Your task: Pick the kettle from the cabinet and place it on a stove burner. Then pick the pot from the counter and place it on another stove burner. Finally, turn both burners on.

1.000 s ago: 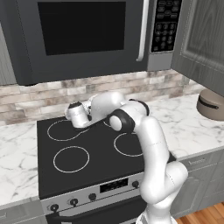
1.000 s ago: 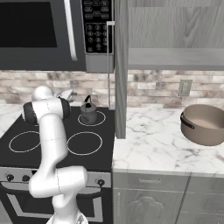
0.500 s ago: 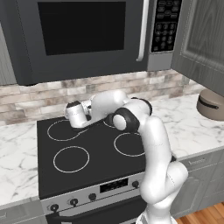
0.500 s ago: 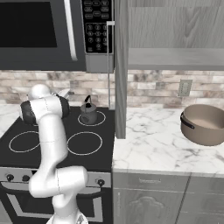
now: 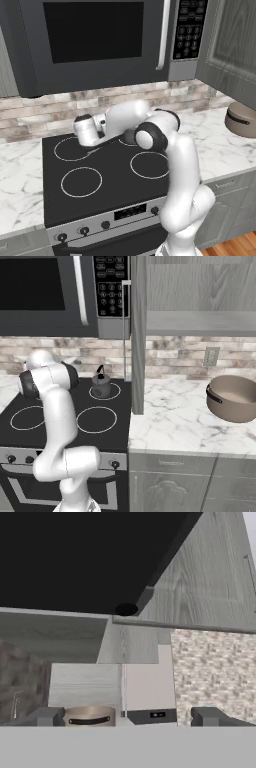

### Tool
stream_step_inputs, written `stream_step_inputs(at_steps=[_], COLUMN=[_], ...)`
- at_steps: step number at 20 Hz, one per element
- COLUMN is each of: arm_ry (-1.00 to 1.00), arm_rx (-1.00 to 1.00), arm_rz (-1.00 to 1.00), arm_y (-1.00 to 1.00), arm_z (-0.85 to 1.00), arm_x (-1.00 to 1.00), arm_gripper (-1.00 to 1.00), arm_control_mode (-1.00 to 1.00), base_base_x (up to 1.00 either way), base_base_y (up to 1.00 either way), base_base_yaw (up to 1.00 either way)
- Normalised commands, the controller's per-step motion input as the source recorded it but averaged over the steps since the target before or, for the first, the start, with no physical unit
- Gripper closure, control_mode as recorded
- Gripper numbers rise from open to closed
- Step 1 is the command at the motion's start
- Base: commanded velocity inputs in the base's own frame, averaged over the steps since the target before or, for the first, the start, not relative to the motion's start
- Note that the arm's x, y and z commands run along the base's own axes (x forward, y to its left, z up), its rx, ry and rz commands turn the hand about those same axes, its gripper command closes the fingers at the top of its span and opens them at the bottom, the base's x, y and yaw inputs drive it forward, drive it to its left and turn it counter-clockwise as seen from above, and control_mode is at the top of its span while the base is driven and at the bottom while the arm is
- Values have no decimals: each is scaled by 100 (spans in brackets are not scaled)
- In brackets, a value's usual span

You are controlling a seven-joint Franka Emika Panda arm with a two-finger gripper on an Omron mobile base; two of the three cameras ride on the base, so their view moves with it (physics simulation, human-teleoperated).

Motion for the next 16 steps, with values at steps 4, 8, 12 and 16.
stream_step_inputs(at_steps=[4,8,12,16], arm_ry=[-19,-16,-14,-14], arm_rx=[1,1,2,2], arm_rz=[0,0,0,0], arm_y=[-13,-14,-15,-16], arm_z=[8,1,0,0], arm_x=[-49,-47,-57,-61], arm_gripper=[-100,-100,-100,-100], arm_control_mode=[-100,-100,-100,-100], base_base_x=[0,0,0,0], base_base_y=[0,0,0,0], base_base_yaw=[0,0,0,0])
